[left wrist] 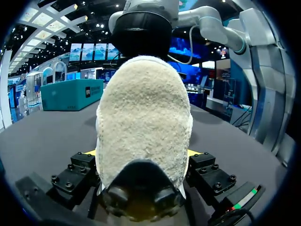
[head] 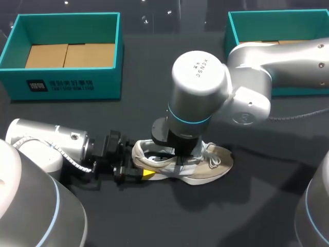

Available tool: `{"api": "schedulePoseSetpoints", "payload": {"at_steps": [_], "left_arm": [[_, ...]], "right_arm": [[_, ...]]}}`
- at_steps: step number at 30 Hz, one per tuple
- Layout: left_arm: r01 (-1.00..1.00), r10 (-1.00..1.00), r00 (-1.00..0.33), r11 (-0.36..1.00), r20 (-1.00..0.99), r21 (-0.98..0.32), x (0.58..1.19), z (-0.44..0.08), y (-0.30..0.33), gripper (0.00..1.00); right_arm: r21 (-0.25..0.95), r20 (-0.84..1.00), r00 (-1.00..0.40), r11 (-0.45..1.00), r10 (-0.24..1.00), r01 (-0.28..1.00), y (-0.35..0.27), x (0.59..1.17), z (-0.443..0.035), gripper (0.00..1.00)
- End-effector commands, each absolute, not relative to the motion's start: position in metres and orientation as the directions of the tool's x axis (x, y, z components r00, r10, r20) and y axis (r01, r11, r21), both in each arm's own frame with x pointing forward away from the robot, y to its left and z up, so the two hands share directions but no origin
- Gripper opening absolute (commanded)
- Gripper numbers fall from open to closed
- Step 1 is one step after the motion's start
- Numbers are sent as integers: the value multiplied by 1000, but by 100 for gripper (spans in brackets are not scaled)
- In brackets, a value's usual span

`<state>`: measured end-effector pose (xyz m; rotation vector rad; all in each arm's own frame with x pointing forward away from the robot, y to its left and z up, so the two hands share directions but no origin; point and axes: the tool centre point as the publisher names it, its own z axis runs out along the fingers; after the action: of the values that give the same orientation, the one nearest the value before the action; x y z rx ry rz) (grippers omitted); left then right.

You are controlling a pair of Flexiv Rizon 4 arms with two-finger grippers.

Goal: Take the shoe out of the shoebox, open the shoe tongue, remove and reinsert the insole, then place the shoe into the shoebox

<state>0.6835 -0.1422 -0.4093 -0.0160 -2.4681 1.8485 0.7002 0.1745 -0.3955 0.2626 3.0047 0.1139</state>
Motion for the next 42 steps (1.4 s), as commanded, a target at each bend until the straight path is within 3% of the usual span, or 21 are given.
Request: {"api": "schedulePoseSetpoints", "payload": {"at_steps": [1, 12, 17, 19, 20, 28, 42], "left_arm": [[-26, 43, -998, 283, 40, -959, 684, -410, -143, 0], [-26, 43, -998, 283, 40, -959, 684, -410, -143, 0], [-26, 43, -998, 283, 40, -959, 684, -410, -143, 0], [-26, 43, -998, 283, 40, -959, 684, -410, -143, 0], [-26, 43, -998, 283, 40, -959, 684, -410, -143, 0], [-26, 43, -998, 283, 40, -959, 684, -410, -143, 0], [-26, 43, -998, 283, 40, -959, 684, -410, -143, 0]], "right_arm": [[98, -92, -982, 983, 166, 157, 174, 705, -405, 38], [96, 23, -988, 983, 154, 156, 181, 693, -418, 31], [91, 64, -984, 981, 165, 171, 180, 681, -421, 18], [90, 73, -983, 980, 169, 175, 181, 677, -421, 3], [90, 78, -982, 980, 171, 178, 181, 676, -421, 0], [117, 89, -981, 977, 170, 180, 179, 669, -413, 0], [294, 41, -992, 947, 120, 127, 169, 668, -392, 0]]}}
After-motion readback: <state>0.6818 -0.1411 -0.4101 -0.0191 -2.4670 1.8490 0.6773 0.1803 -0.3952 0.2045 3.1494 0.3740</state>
